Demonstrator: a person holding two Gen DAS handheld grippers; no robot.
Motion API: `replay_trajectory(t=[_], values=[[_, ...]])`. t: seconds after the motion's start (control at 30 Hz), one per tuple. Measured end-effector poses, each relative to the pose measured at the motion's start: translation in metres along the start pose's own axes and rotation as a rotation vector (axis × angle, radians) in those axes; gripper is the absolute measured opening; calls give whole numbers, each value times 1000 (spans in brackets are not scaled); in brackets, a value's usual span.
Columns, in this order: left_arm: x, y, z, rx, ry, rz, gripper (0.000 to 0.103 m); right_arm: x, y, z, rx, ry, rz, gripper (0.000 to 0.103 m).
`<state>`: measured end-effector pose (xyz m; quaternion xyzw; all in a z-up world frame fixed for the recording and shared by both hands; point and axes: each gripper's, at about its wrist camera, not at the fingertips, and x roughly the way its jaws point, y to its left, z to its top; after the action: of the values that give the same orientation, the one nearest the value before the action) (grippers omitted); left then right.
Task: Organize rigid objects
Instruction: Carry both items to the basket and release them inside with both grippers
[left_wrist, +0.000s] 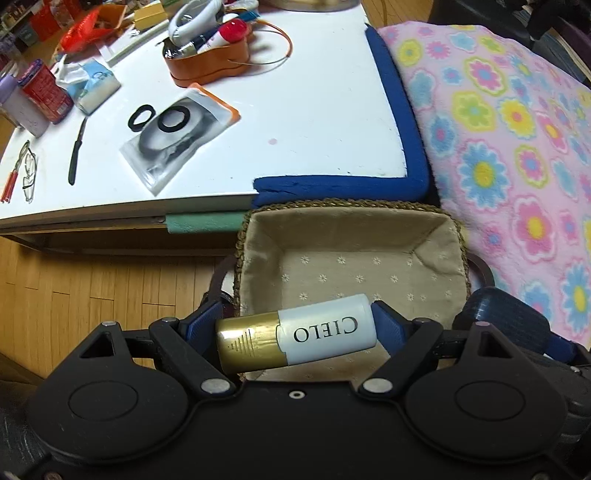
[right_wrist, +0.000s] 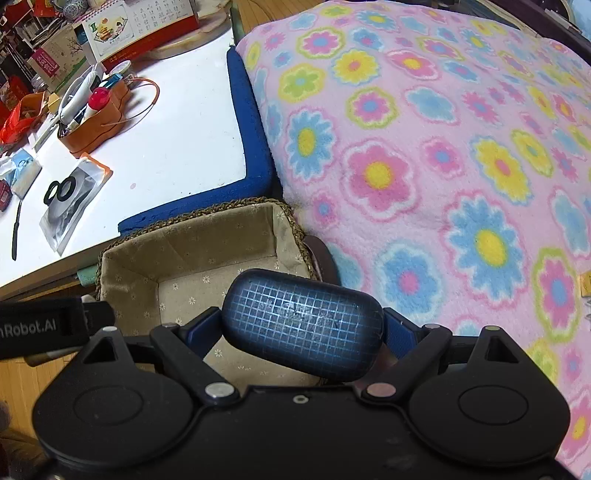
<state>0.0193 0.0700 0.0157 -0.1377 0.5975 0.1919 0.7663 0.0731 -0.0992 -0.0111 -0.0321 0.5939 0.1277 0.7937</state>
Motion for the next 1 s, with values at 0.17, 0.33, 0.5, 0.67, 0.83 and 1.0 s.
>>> replay_trajectory(t=[0.17,0.33,0.5,0.67,0.83,1.0], values=[[6,3,2,-15,28,2,82,0,2,5,-10,-1,7,91],[7,2,3,-11,32,0,82,4,5,7,-30,3,8,92],[7,2,4,-6,29,0,83,10,5,7,-23,16,20,92],[8,2,4,-7,35,-2,83,7,5,7,-25,4,17,91],[8,0,4,-4,40,3,83,3,4,7,-30,-3,9,91],[11,0,3,-1,61,3,83,5,2,2,-33,17,11,91]])
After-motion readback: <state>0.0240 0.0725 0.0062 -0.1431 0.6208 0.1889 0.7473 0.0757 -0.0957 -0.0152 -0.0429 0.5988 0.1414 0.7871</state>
